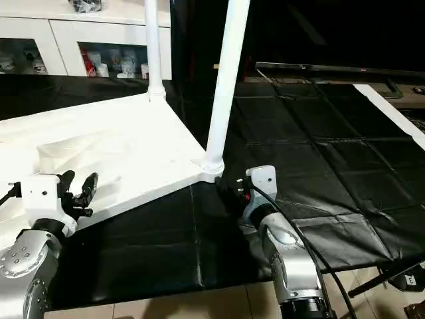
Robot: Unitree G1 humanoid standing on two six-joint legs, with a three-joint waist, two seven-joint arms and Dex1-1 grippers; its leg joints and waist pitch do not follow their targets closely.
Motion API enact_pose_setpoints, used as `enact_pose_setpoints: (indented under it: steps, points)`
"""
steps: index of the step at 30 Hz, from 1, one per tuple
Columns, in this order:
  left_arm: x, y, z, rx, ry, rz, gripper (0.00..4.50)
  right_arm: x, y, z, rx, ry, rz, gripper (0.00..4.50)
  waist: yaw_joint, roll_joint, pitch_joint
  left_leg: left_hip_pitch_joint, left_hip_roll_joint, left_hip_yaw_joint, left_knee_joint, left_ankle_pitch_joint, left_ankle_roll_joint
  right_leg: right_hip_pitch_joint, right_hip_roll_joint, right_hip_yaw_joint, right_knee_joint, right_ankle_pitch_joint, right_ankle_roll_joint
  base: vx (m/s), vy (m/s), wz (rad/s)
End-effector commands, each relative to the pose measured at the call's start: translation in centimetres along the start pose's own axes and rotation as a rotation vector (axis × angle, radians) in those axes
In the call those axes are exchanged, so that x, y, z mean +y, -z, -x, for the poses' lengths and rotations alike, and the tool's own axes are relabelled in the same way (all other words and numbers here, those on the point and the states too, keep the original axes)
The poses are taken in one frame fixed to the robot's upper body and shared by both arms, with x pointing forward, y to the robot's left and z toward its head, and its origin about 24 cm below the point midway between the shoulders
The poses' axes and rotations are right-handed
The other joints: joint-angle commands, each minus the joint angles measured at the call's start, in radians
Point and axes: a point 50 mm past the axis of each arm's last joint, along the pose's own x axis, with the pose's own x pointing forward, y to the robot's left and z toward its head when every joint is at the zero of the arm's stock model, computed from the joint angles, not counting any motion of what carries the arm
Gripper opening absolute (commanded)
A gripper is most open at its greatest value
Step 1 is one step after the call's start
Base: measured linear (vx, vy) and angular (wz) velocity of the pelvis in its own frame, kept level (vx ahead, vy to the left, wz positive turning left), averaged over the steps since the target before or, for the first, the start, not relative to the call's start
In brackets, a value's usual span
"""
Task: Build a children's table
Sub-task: Rotate leg to tighten
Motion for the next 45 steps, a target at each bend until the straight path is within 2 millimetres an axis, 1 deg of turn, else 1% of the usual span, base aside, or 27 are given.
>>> enact_pose_setpoints:
  steps: [1, 9, 14, 40, 45]
  points:
    - [-0.09, -0.03, -0.03, -0.007, 0.006, 0.002, 2.47, -0.09, -0.44, -0.12, -0.007, -0.007, 0.008, 4.5, 0.001, 0.015, -0.055, 0.002, 0.041, -0.017, -0.076, -0.204, 0.001, 0.045, -0.072, 0.08, -0.074, -0.228, -0.065, 0.0, 0.0, 0.0]
    - [-0.09, -0.03, -0.03, -0.007, 0.006, 0.002, 2.47, -0.09, -0.44, -0.12, -0.007, -0.007, 0.008, 4.5, 0.002, 0.015, -0.056, 0.001, 0.041, -0.017, -0.076, -0.194, 0.002, 0.046, -0.073, 0.08, -0.072, -0.214, -0.069, 0.0, 0.0, 0.0]
    - [-0.09, -0.03, -0.03, -0.007, 0.006, 0.002, 2.47, -0.09, -0.44, -0.12, -0.007, -0.007, 0.008, 4.5, 0.002, 0.015, -0.055, 0.001, 0.041, -0.017, -0.077, -0.202, 0.001, 0.046, -0.073, 0.08, -0.074, -0.228, -0.066, 0.0, 0.0, 0.0]
    - [-0.09, -0.03, -0.03, -0.007, 0.006, 0.002, 2.47, -0.09, -0.44, -0.12, -0.007, -0.007, 0.008, 4.5, 0.001, 0.015, -0.056, 0.001, 0.041, -0.017, -0.076, -0.196, 0.001, 0.046, -0.072, 0.08, -0.072, -0.214, -0.069, 0.0, 0.0, 0.0]
    - [-0.09, -0.03, -0.03, -0.007, 0.006, 0.002, 2.47, -0.09, -0.44, -0.12, -0.007, -0.007, 0.008, 4.5, 0.002, 0.015, -0.056, 0.001, 0.041, -0.017, -0.076, -0.199, 0.002, 0.046, -0.073, 0.08, -0.074, -0.225, -0.066, 0.0, 0.0, 0.0]
